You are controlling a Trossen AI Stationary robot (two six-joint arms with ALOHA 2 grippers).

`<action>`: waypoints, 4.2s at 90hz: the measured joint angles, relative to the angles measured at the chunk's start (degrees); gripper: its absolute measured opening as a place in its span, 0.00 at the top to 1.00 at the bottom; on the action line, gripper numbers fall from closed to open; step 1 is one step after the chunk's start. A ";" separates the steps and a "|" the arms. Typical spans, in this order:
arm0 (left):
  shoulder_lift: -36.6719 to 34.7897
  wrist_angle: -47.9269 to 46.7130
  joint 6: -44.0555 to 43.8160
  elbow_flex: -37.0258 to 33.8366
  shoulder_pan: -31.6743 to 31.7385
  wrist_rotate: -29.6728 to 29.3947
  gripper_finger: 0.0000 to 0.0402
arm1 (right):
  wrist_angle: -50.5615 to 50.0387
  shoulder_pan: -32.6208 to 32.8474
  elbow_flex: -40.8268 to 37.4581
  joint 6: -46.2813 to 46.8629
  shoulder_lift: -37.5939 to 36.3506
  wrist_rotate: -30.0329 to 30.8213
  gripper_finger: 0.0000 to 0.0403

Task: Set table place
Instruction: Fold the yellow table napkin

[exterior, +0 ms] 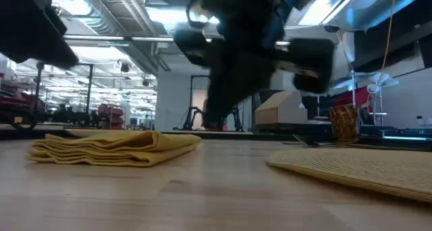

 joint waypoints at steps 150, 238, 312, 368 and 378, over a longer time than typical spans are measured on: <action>-46.18 27.39 24.57 -39.15 8.76 6.71 1.00 | 49.04 -7.39 -47.73 11.88 -38.51 5.56 1.00; -65.20 -10.43 9.23 -39.15 20.99 15.21 1.00 | 61.39 -17.59 -70.92 15.37 -66.76 2.09 1.00; -25.40 5.42 32.23 -22.50 40.56 36.96 1.00 | 53.58 -17.42 -70.86 20.64 -67.75 6.61 1.00; -9.30 0.58 37.85 -14.81 40.23 41.28 1.00 | 51.53 -17.42 -70.84 20.36 -67.75 7.22 1.00; -7.96 -0.64 37.43 -14.78 39.95 40.79 1.00 | 51.20 -17.42 -70.84 20.25 -67.75 7.22 1.00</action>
